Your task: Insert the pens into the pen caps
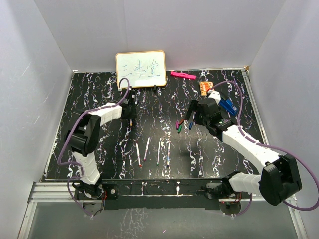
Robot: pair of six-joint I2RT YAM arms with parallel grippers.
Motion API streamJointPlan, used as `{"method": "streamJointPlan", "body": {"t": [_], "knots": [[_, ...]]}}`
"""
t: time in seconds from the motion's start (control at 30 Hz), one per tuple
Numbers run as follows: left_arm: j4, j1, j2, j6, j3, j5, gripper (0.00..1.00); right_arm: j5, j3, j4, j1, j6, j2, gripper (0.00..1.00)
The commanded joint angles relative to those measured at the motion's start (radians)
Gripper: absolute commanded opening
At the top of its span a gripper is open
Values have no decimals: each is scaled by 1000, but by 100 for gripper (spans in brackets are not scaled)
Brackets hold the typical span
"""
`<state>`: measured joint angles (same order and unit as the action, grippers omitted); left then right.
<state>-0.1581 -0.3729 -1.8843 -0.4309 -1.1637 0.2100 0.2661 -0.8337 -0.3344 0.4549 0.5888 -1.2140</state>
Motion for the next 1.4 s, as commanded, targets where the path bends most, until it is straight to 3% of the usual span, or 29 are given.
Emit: {"method": "streamJointPlan", "body": {"t": [0.0, 0.17, 0.43, 0.73, 0.93, 1.37], "knots": [[-81, 9, 92, 6, -22, 66, 37, 3, -11, 30, -5, 2, 12, 98], [-140, 9, 189, 5, 6, 97, 37, -3, -28, 26, -5, -5, 48, 98], [-167, -24, 465, -44, 241, -18, 37, -13, -34, -16, -6, -12, 86, 98], [-302, -294, 679, -188, 418, 4, 38, 39, 7, -73, -5, 76, 94, 98], [-321, -403, 697, -279, 464, 57, 40, 23, -6, -107, -6, 4, 95, 98], [-303, -527, 557, -374, 432, 135, 39, 37, 78, -86, -6, -8, 146, 98]]}}
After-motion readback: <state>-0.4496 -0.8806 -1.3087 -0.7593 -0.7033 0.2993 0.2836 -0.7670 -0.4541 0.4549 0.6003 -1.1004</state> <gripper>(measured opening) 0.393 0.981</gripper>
